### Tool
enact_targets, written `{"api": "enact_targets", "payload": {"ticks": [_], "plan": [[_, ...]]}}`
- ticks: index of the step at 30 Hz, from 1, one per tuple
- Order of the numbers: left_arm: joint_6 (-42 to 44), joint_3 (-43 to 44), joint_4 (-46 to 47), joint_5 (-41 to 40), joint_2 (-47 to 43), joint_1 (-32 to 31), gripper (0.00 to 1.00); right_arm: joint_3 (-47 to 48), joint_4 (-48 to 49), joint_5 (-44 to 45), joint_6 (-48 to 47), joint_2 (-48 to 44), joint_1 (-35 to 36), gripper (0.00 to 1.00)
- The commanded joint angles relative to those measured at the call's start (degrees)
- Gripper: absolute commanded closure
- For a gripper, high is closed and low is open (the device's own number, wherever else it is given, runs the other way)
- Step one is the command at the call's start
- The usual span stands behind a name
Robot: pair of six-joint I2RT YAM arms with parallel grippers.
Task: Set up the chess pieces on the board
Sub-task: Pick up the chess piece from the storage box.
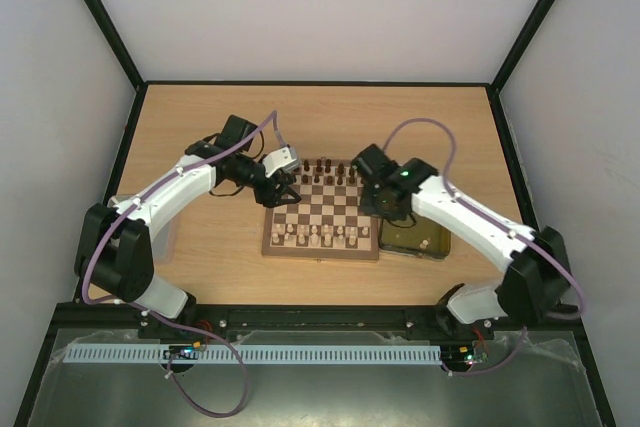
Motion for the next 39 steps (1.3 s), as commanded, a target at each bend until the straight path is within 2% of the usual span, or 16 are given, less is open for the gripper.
{"api": "enact_targets", "payload": {"ticks": [1, 5, 7, 12, 17, 21, 26, 34, 39], "plan": [[0.4, 0.4, -0.5, 2.0, -0.2, 0.3, 0.36, -5.2, -5.5, 5.2, -0.2, -7.0, -7.1, 0.73], [0.2, 1.8, -0.8, 3.8, 0.0, -0.2, 0.36, -12.0, -5.7, 5.0, -2.0, -11.2, -13.7, 0.65], [-0.7, 2.9, 0.1, 3.9, 0.1, -1.7, 0.36, -13.9, -5.4, 4.7, -2.8, -11.9, -16.1, 0.64], [-0.2, 10.3, -2.4, -2.9, 6.5, -10.6, 0.37, -17.2, -2.5, 2.2, -3.6, -11.4, -19.9, 0.64], [1.4, 14.8, -4.8, -5.5, 12.5, -14.7, 0.43, -20.2, 0.4, -0.3, -4.7, -10.9, -23.6, 0.64], [1.9, 14.6, -4.1, -8.1, 14.5, -17.1, 0.54, -22.3, 1.9, -1.7, -5.8, -10.1, -25.3, 0.64], [1.1, 11.7, 1.1, -13.8, 15.3, -21.8, 0.54, -23.5, 4.4, -3.2, -6.3, -8.9, -26.2, 0.64], [-1.6, 12.6, 6.3, -12.9, 16.4, -24.3, 0.55, -25.7, 8.0, -4.4, -6.3, -6.9, -26.2, 0.65], [-3.5, 12.2, 9.7, -17.5, 16.7, -26.3, 0.59, -25.9, 8.7, -2.8, -6.3, -6.5, -26.7, 0.65]]}}
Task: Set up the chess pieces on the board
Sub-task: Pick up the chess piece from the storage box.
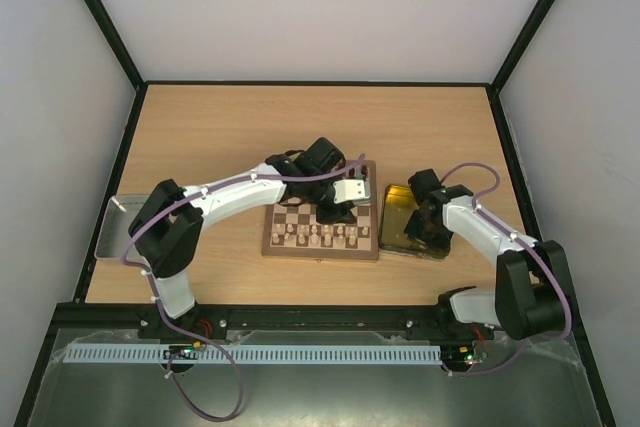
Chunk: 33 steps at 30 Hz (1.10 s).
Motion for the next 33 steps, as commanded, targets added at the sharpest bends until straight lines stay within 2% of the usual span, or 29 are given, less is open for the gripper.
{"api": "enact_targets", "payload": {"ticks": [1, 5, 8, 9, 13, 15, 19, 33], "plan": [[-2.3, 0.0, 4.3, -3.5, 0.9, -1.7, 0.61, -0.5, 1.2, 1.6, -0.6, 0.5, -0.8, 0.66], [-2.7, 0.3, 5.0, -4.3, 1.2, -2.5, 0.68, -0.6, 1.2, 3.1, 0.4, -0.1, -1.2, 0.66], [-2.9, 0.6, 5.4, -4.2, 1.4, -2.7, 0.68, -1.2, 1.5, 3.5, 0.9, -0.7, -1.5, 0.66], [-3.1, 0.7, 5.5, -4.1, 1.5, -2.8, 0.67, -1.2, 1.5, 3.3, 0.9, -0.7, -1.6, 0.67], [-3.7, 1.6, 5.7, -2.5, 1.7, -2.8, 0.48, -2.0, 2.2, 2.6, 1.1, -0.9, -1.7, 0.71], [-4.1, 2.2, 5.5, -1.7, 1.8, -2.8, 0.42, -2.3, 2.6, 2.3, 1.1, -0.9, -1.8, 0.79], [-4.3, 4.1, 4.2, -0.9, 2.3, -2.8, 0.41, -2.1, 3.2, 1.5, 0.9, -0.3, -1.9, 0.97], [-3.8, 5.5, 2.2, -1.1, 3.1, -2.6, 0.40, 6.3, -2.7, 4.3, -0.8, -1.3, -2.0, 0.98]]}}
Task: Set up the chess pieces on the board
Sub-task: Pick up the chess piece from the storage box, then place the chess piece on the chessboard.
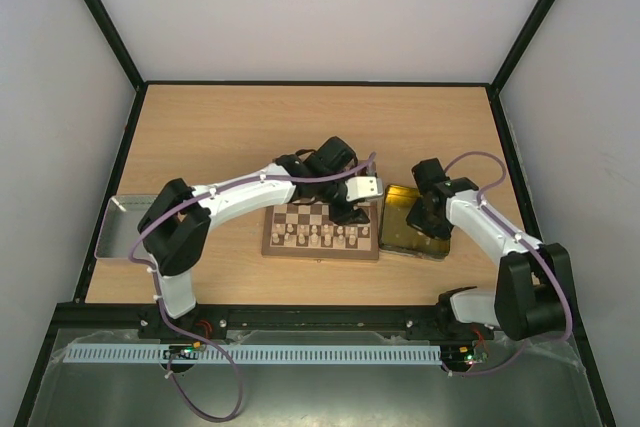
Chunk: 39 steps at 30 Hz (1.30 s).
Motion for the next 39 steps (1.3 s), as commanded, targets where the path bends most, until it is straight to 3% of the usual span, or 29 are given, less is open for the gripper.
{"api": "enact_targets", "payload": {"ticks": [1, 9, 14, 19, 27, 39], "plan": [[-0.1, 1.6, -2.0, 1.2, 0.3, 0.0, 0.40, 3.5, -3.9, 2.1, -1.2, -1.3, -0.3, 0.98], [1.1, 2.8, -6.2, 6.4, -2.3, 5.9, 0.37, 7.2, -5.6, -1.8, -2.4, -2.7, 0.5, 0.98], [5.4, 1.7, -12.9, 13.2, -4.1, 10.4, 0.34, 8.8, -5.6, -2.4, 1.0, -2.5, 7.5, 0.98], [7.3, -4.3, -14.3, 12.9, -7.7, 11.3, 0.30, 13.3, -5.7, 0.4, 5.2, 0.2, 18.4, 0.98], [8.5, -12.8, -14.3, 11.7, -15.6, 14.4, 0.19, 14.2, -5.1, 2.1, 8.6, 2.7, 27.4, 0.98], [5.4, -15.0, -11.9, 12.1, -19.2, 15.8, 0.07, 8.0, -0.3, 1.8, 10.7, 3.5, 30.7, 0.98]]}}
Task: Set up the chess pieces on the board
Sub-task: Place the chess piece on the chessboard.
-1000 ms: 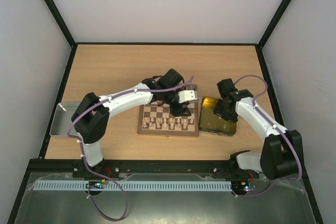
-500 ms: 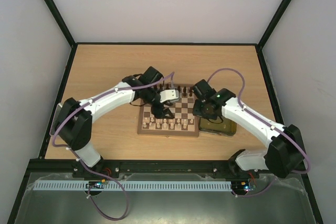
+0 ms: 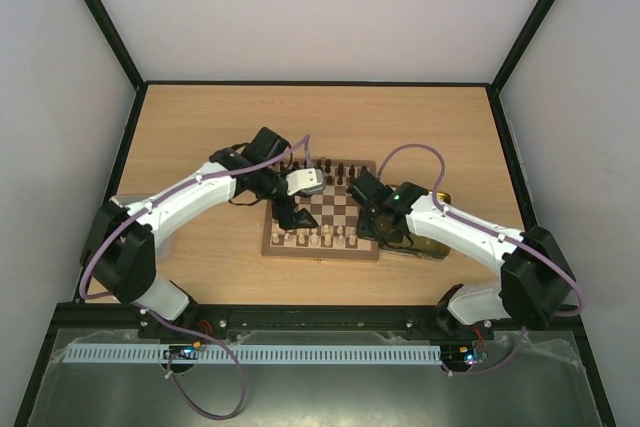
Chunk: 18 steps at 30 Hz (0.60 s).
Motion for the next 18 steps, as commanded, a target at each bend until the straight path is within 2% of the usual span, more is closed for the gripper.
{"api": "enact_targets", "payload": {"ticks": [1, 18], "plan": [[-1.2, -0.7, 1.2, 1.1, -2.0, 0.0, 0.07, -1.9, 1.5, 1.6, 1.5, -0.3, 0.3, 0.98], [-2.5, -0.3, 1.6, -0.1, -1.4, 0.0, 0.08, -4.2, 4.8, -0.3, 1.2, 1.1, 0.5, 0.98]]}}
